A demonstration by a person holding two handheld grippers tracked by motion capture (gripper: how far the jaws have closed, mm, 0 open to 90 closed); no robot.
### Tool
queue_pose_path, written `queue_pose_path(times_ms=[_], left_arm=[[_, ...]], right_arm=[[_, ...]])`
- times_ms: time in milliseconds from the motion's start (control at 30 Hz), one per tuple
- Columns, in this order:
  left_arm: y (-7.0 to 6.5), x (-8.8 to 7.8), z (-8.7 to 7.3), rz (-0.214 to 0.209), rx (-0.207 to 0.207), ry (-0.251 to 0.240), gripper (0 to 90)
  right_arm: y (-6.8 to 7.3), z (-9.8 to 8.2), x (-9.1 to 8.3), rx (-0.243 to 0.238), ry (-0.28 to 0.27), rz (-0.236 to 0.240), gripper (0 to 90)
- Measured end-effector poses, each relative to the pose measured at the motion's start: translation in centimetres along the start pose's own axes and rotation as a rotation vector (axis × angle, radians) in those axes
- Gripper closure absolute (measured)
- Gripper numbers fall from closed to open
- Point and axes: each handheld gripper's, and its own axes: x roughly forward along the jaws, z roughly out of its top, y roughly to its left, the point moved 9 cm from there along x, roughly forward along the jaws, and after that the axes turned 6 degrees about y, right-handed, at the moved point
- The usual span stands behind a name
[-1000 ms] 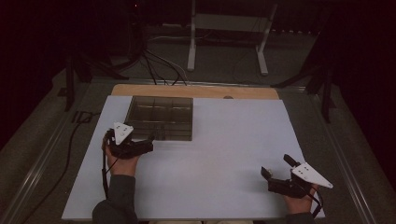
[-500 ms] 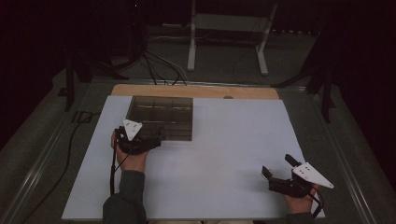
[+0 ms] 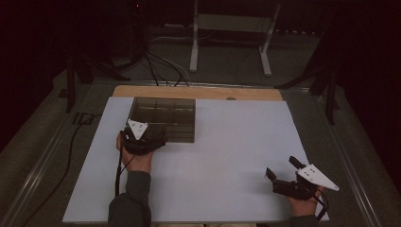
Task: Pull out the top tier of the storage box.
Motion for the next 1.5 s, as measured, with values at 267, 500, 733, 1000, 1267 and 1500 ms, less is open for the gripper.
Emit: queue_pose_path(times_ms=[267, 500, 733, 1000, 1267, 1500], left_arm=[[-0.9, 0.7, -1.1, 0.027, -0.037, 0.023, 18.6], [-1.8, 0.6, -1.4, 0.038, -0.040, 0.005, 30.2], [-2.7, 0.8, -1.7, 0.003, -0.037, 0.010, 45.4], [-3.3, 1.1, -1.9, 0.018, -0.048, 0.030, 55.0], [-3.5, 1.2, -1.8, 0.046, -0.066, 0.037, 55.8], [-3.5, 1.2, -1.8, 0.059, -0.061, 0.035, 55.8]], right_arm=[[0.1, 0.0, 0.0, -0.006, 0.002, 0.000, 0.0], [0.1, 0.0, 0.0, -0.005, 0.002, -0.001, 0.0], [0.1, 0.0, 0.0, -0.006, 0.003, -0.001, 0.0], [0.1, 0.0, 0.0, -0.007, 0.003, -0.002, 0.0], [0.1, 0.0, 0.1, -0.015, 0.005, -0.002, 0.0], [0.1, 0.0, 0.1, -0.015, 0.005, -0.003, 0.0]])
